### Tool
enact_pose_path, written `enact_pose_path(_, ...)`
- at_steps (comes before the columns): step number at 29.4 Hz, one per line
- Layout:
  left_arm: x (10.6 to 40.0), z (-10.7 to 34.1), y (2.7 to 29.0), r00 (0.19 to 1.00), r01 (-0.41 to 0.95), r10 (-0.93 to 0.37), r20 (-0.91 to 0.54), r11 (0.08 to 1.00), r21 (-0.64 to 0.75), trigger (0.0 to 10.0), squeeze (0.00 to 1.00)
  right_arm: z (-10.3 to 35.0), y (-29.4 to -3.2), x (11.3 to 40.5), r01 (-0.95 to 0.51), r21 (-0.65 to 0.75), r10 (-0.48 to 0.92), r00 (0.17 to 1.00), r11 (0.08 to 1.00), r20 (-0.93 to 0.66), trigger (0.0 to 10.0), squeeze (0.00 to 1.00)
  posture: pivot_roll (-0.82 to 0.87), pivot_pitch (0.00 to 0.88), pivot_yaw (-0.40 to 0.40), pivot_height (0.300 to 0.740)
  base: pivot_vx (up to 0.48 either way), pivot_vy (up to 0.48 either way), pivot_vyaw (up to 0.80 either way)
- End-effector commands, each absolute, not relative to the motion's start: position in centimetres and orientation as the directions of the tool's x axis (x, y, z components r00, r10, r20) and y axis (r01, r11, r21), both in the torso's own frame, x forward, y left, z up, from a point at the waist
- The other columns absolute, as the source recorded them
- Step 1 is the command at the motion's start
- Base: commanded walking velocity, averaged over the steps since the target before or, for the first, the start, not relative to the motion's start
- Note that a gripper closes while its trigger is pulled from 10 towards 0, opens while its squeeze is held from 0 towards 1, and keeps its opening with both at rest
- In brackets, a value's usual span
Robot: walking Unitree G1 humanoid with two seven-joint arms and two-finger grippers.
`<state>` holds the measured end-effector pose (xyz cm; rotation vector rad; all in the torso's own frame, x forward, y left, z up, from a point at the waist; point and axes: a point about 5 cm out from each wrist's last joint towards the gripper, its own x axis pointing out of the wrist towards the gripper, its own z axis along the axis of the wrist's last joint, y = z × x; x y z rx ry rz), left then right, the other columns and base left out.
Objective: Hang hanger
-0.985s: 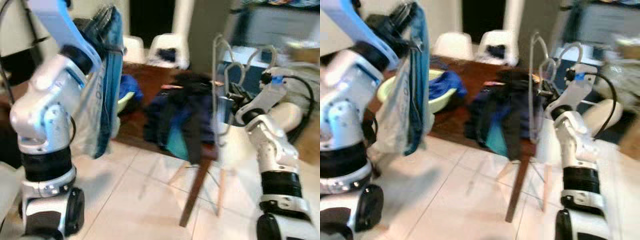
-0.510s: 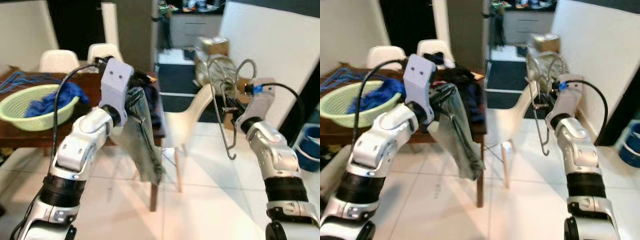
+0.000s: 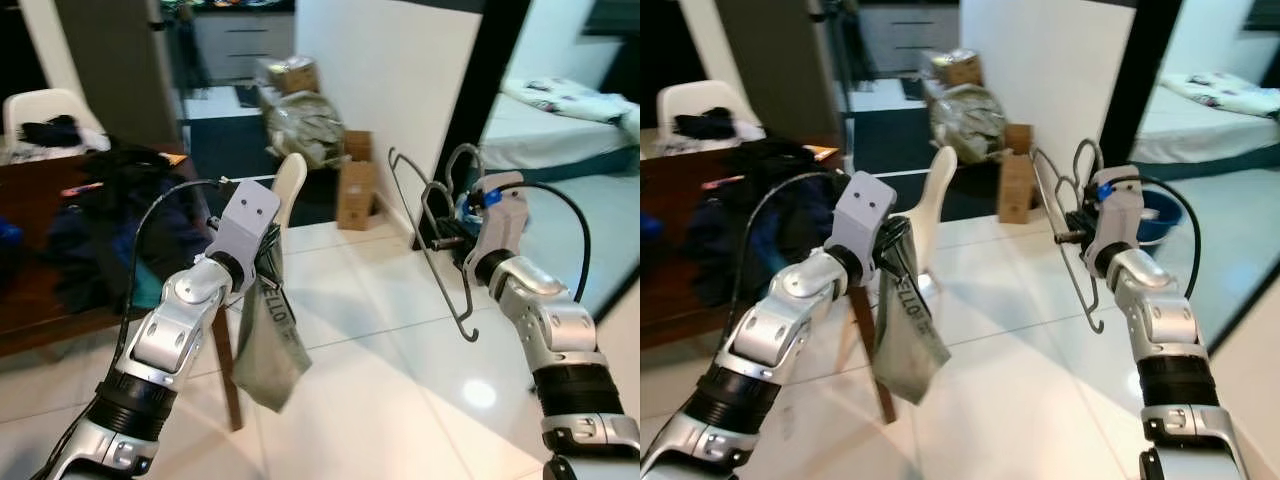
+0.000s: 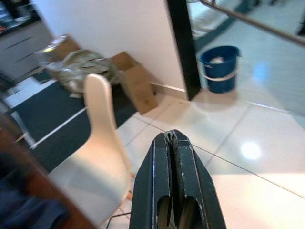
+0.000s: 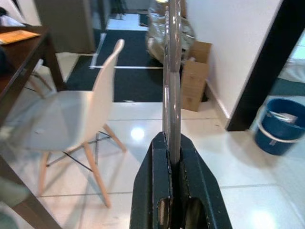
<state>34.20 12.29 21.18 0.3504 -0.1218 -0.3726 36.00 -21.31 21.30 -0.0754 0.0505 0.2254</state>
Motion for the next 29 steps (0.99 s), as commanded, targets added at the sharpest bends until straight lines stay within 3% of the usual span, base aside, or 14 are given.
enact_pose_path(1,34.3,20.6,12.4,0.929,0.327,-0.369,0.04,0.865,0.381,10.0,0.0,20.7,-21.1,35.8,-0.244,-0.085,0.236,0.967,0.966,-0.097,10.0,0.0,0.04,0.018,-0.053,0.74,0.0,0.0,-0.8)
enact_pose_path(5,34.7,18.8,13.7,0.961,0.243,-0.275,0.022,0.88,0.408,10.0,0.0,18.1,-20.4,35.3,-0.277,-0.054,0.265,0.95,0.959,-0.165,10.0,0.0,0.02,0.022,-0.056,0.74,0.0,0.0,-0.8)
enact_pose_path(8,34.6,16.7,15.6,0.989,0.145,-0.145,-0.022,0.952,0.27,10.0,0.0,15.3,-20.1,34.4,-0.268,-0.025,0.257,0.945,0.963,-0.202,10.0,0.0,0.02,0.023,-0.057,0.74,0.0,0.0,-0.8)
enact_pose_path(12,31.4,13.5,17.1,0.99,0.037,-0.032,-0.139,0.999,0.03,10.0,0.0,11.8,-19.7,31.0,-0.238,0.057,0.244,0.946,0.97,-0.214,10.0,0.0,0.02,0.048,-0.067,0.74,0.0,0.0,-0.8)
enact_pose_path(16,28.5,12.7,16.6,0.988,0.076,-0.081,-0.13,0.996,-0.042,10.0,0.0,11.7,-20.0,28.4,-0.177,0.123,0.197,0.965,0.976,-0.171,10.0,0.0,0.02,0.06,-0.075,0.74,0.0,0.0,-0.8)
enact_pose_path(22,28.5,12.8,15.0,0.975,0.21,-0.203,-0.09,0.975,0.075,10.0,0.0,11.6,-20.6,27.7,-0.097,0.116,0.114,0.982,0.989,-0.15,10.0,0.0,0.01,0.057,-0.07,0.74,0.0,0.0,-0.8)
enact_pose_path(29,26.6,12.6,15.3,0.974,0.207,-0.209,-0.084,0.978,-0.026,10.0,0.0,11.1,-20.6,25.3,-0.075,0.133,0.097,0.982,0.988,-0.164,10.0,0.0,0.02,0.079,-0.064,0.74,0.0,0.0,-0.8)
